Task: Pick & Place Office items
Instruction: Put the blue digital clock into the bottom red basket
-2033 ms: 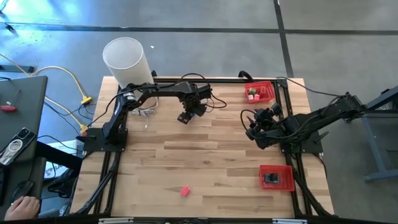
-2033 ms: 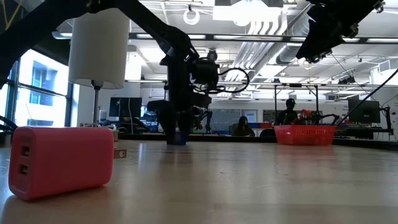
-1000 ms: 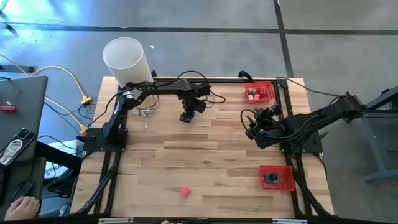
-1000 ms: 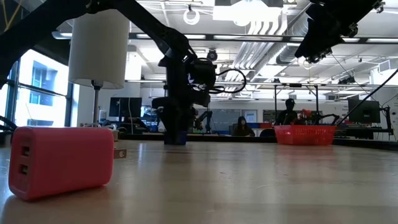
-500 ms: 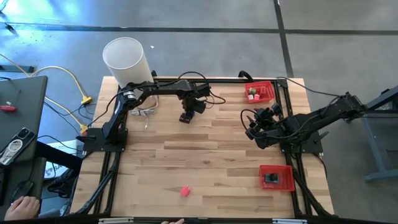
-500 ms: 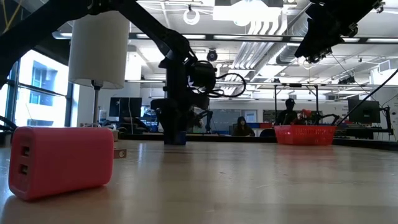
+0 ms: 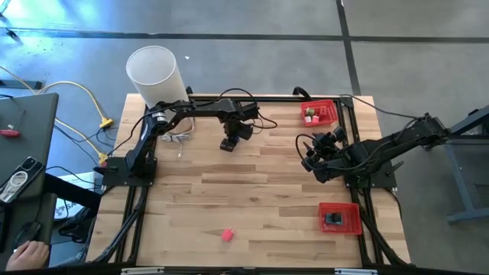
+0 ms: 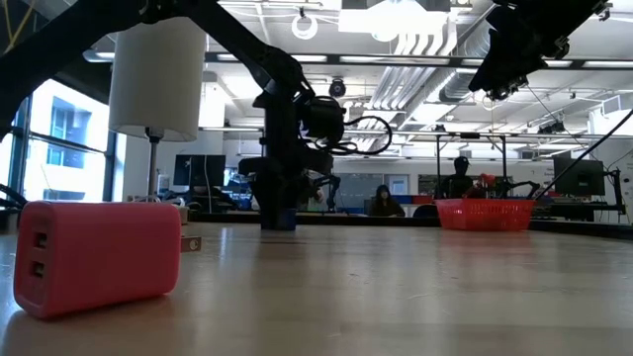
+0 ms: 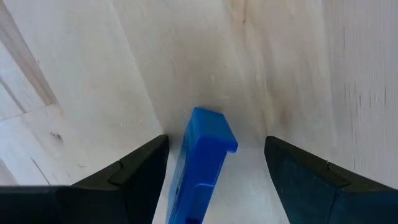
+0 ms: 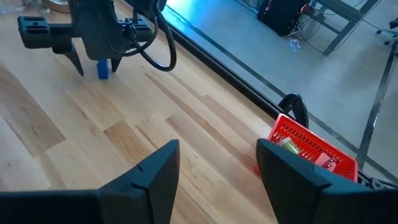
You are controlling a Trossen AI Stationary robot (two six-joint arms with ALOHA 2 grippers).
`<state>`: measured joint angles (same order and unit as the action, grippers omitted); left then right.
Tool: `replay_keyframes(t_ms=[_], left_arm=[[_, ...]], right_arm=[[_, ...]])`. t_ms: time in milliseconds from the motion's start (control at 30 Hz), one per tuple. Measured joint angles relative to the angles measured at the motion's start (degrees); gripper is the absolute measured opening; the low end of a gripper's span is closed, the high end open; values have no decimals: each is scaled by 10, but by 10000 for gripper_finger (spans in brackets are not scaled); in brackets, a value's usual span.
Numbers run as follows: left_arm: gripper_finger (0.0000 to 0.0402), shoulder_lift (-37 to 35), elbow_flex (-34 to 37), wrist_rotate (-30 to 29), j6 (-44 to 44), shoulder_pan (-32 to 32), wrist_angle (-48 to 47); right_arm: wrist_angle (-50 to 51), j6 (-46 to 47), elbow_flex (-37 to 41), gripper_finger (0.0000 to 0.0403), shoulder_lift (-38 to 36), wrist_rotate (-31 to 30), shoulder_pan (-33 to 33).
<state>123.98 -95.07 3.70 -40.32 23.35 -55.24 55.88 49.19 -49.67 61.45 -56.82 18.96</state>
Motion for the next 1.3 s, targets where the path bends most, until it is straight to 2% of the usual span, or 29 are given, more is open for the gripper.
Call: replay_keyframes(t_ms=[467, 600, 1067, 1300], left_arm=[[256, 2, 1, -13, 10, -3, 2], [222, 2, 1, -36, 12, -7, 3], [42, 2, 1, -47, 36, -20, -2], [39, -1, 2, -55, 64, -34, -5]], right_arm=[[0, 0, 0, 201, 0, 2, 0], [0, 0, 0, 201, 0, 2, 0], [0, 0, 0, 201, 0, 3, 0], [-13, 0, 0, 201, 0, 6, 0]])
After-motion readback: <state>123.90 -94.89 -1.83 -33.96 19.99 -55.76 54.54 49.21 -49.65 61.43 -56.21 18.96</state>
